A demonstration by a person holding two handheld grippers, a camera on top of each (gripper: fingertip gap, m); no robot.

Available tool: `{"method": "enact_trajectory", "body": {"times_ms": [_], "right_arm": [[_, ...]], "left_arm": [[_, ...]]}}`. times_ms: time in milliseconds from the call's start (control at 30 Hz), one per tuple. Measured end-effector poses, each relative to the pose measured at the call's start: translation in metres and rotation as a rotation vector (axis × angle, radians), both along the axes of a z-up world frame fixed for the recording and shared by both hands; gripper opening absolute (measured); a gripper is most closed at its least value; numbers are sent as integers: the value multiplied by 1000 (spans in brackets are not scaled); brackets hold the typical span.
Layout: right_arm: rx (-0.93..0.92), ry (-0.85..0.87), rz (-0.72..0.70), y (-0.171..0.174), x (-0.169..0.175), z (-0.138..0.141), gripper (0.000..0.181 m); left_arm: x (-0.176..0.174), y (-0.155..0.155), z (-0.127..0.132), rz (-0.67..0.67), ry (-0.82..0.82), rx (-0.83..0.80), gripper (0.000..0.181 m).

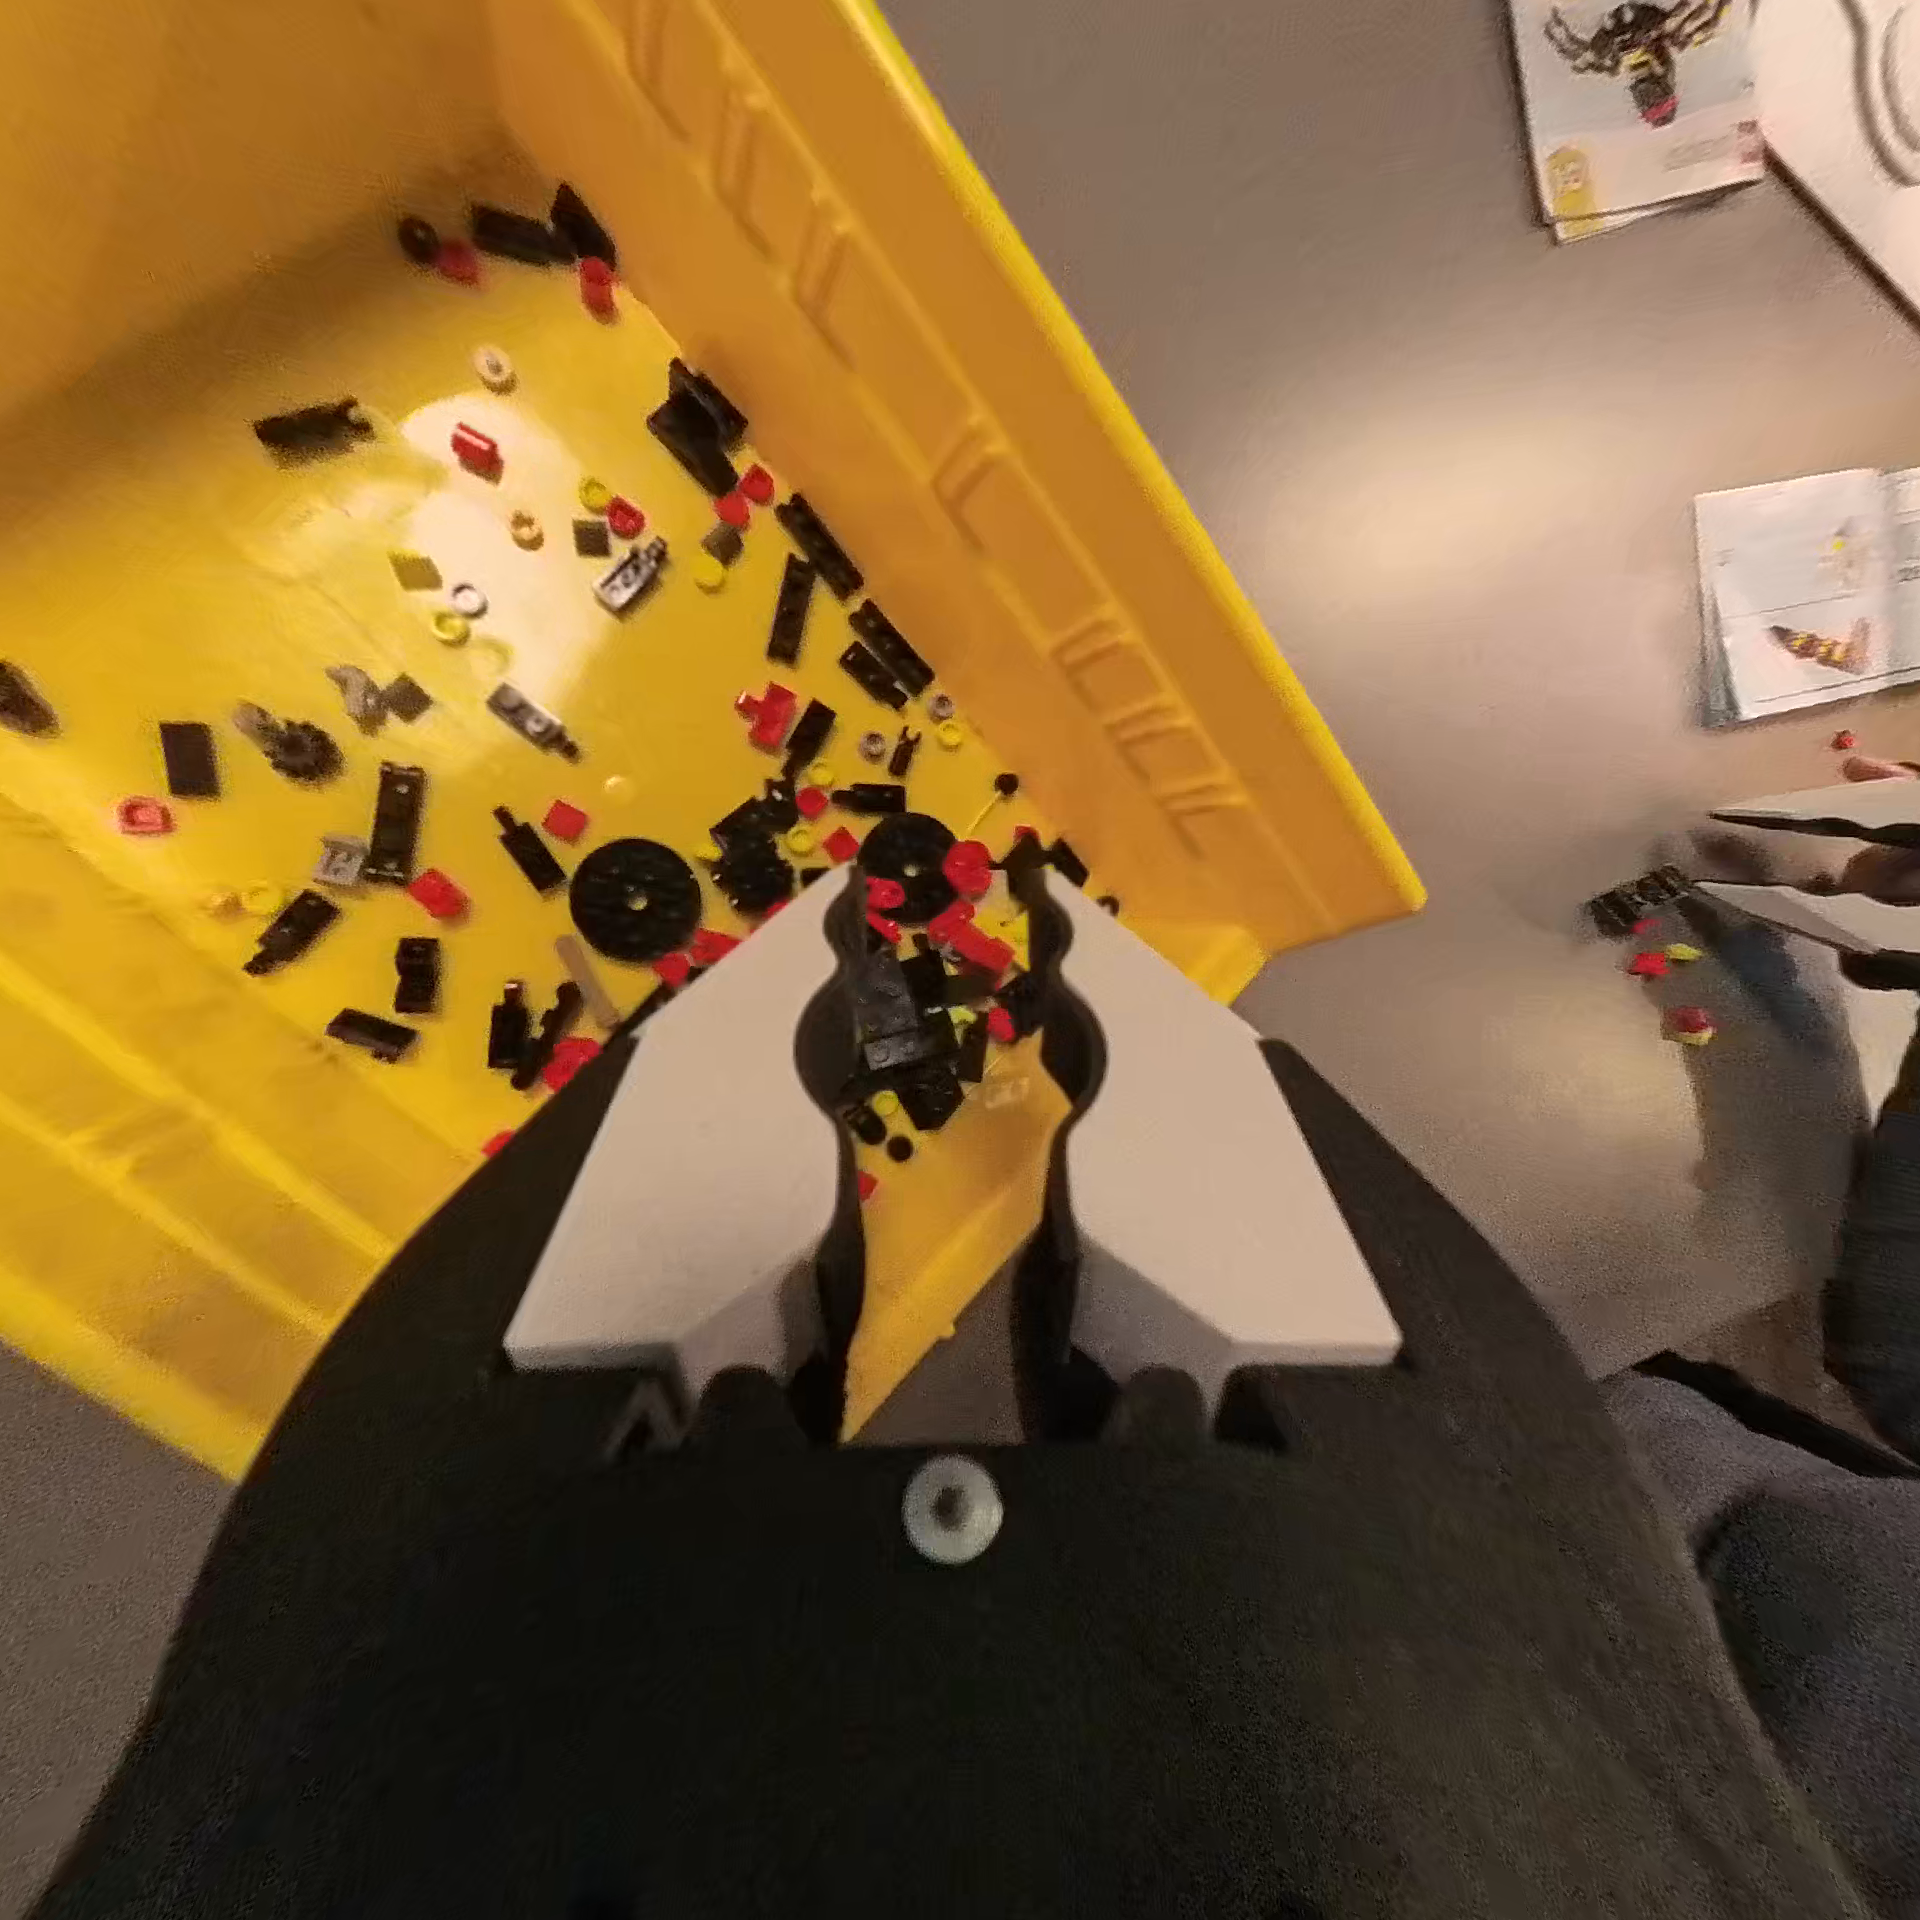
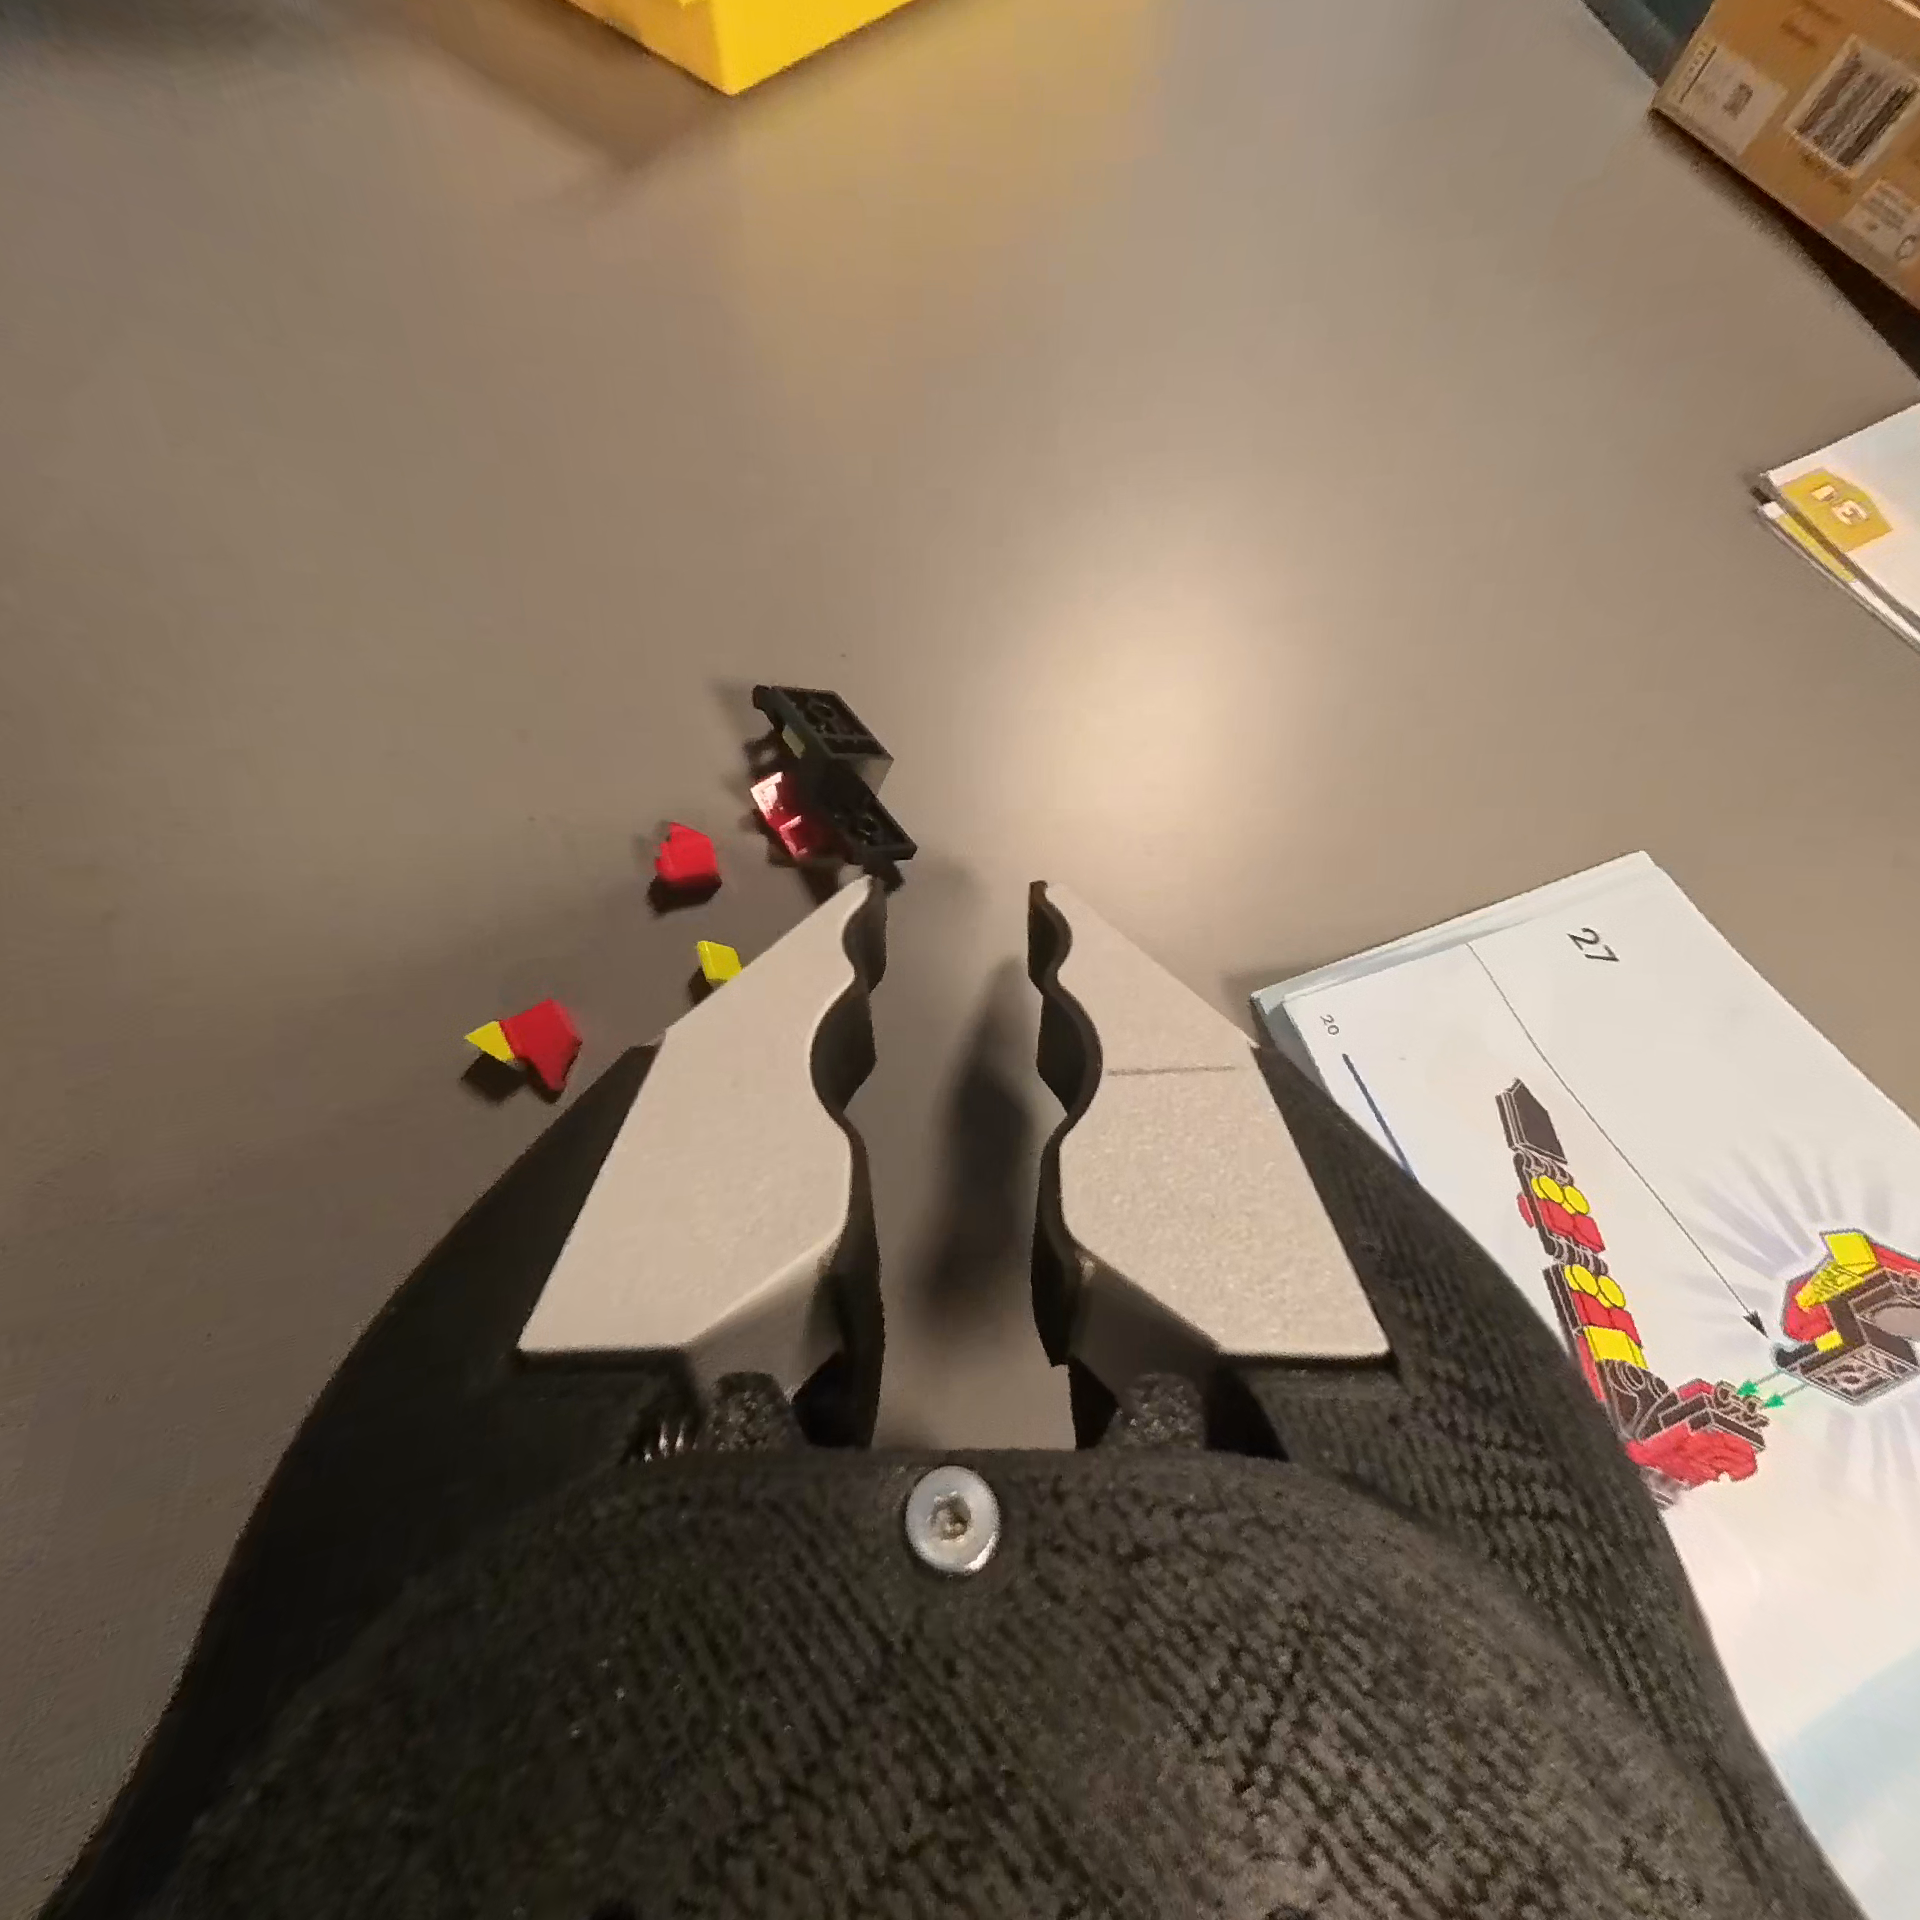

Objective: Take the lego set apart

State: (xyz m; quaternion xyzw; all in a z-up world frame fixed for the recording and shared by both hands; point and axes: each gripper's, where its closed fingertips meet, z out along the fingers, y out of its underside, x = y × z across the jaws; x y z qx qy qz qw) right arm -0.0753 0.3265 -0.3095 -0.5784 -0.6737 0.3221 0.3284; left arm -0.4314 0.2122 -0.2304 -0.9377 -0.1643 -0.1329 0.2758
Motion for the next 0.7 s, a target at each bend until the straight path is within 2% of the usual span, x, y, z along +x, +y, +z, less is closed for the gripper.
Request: {"method": "enact_trajectory", "body": {"times_ms": [67,133,200,267,367,433,567,700], "right_arm": [[18,-6,-2,1,2,0,25],[26,-14,-6,3,7,1,27],[-24,-10,5,-1,14,4,27],[-118,-39,31,-9,23,0,28],[-136,-68,57,-15,27,-8,28],[-99,-57,82,-19,23,-7,30],[-52,-39,102,-21,13,-5,31],[-50,-35,105,-23,13,-5,31]], "left_arm": [[11,8,9,-17,11,50,40],[39,20,32,-82,45,187,52],[87,29,53,-210,83,338,54],[149,32,58,-407,104,440,49],[240,26,25,-754,76,423,37],[271,32,-10,-875,134,362,39],[314,60,-56,-1008,179,355,43],[335,81,-81,-1109,209,372,41]]}}
